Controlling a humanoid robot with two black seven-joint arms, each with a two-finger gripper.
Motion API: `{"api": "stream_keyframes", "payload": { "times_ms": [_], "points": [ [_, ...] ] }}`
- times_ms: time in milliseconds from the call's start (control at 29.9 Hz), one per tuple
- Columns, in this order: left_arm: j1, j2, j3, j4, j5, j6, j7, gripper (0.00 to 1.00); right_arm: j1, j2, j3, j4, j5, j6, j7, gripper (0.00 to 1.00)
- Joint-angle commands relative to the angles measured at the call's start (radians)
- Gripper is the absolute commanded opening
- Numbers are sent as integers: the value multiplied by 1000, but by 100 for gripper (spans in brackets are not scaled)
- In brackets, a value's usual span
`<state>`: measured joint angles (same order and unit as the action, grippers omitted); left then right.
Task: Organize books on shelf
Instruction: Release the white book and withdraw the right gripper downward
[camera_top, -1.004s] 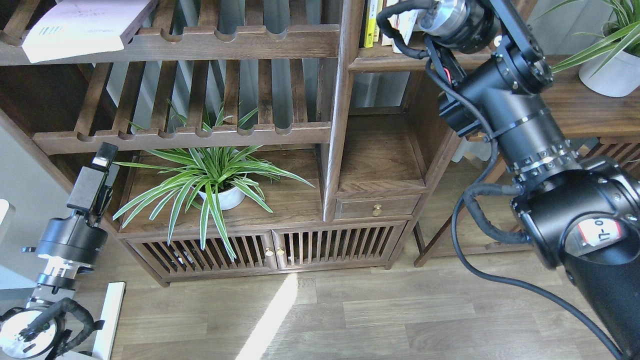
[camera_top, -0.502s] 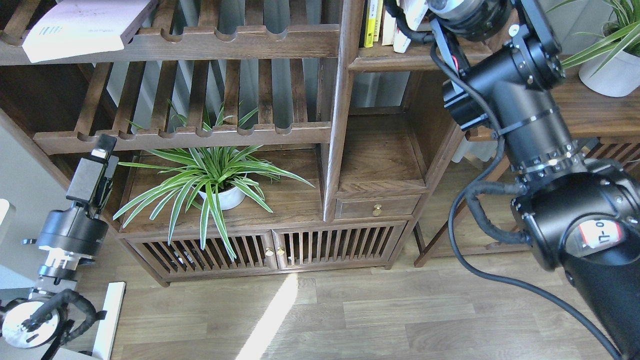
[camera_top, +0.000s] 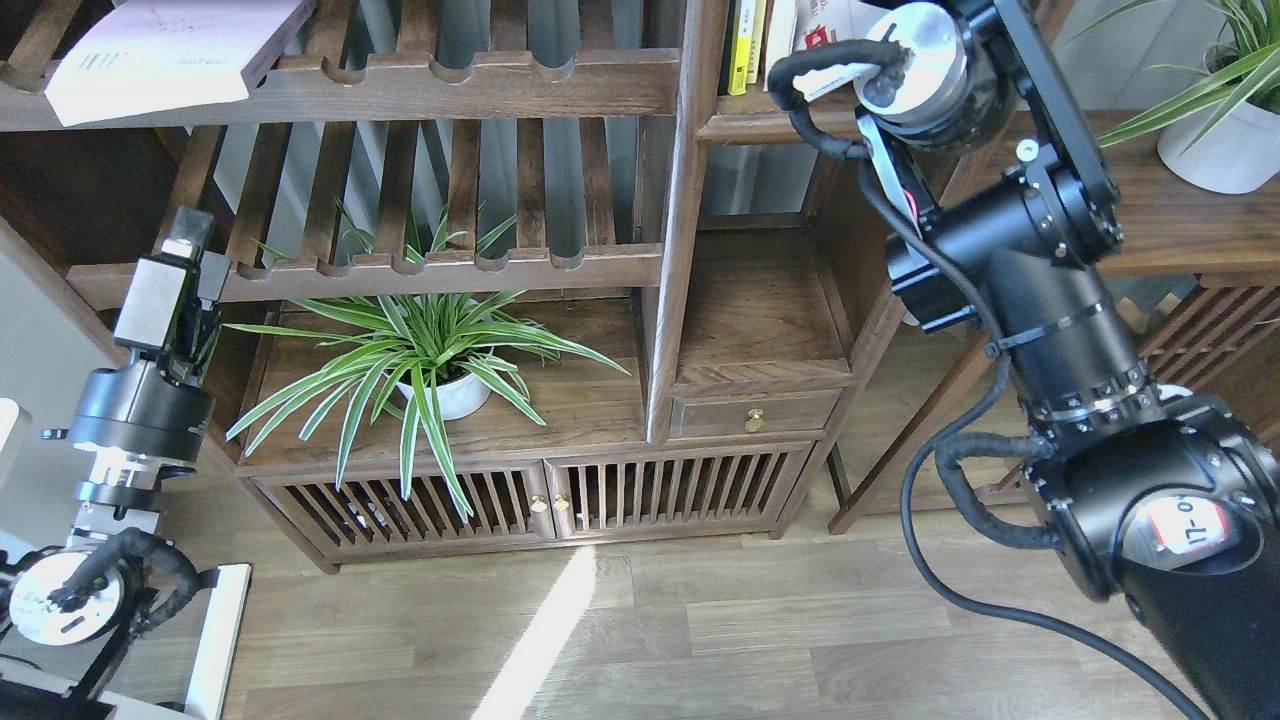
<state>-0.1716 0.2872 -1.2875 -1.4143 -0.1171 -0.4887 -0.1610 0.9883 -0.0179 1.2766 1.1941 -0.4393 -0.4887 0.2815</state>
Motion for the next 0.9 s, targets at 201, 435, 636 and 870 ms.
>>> {"api": "stream_keyframes", "payload": {
  "times_ms": [201, 435, 636, 870],
  "points": [
    [-11, 1, 7, -5, -105, 0, 3, 97, -172, -53, 3, 64, -1, 163, -11, 100],
    [-32, 3, 14, -5, -116, 0, 5, 95, -234, -54, 10, 70, 1, 406, -24, 100],
    [-72, 0, 19, -21, -141, 0, 6, 93, -247, -28, 15, 76, 39, 528, -25, 100],
    [-138, 0, 19, -23, -151, 0, 8, 93, -296, -30, 23, 79, 51, 770, -24, 100]
  ]
}}
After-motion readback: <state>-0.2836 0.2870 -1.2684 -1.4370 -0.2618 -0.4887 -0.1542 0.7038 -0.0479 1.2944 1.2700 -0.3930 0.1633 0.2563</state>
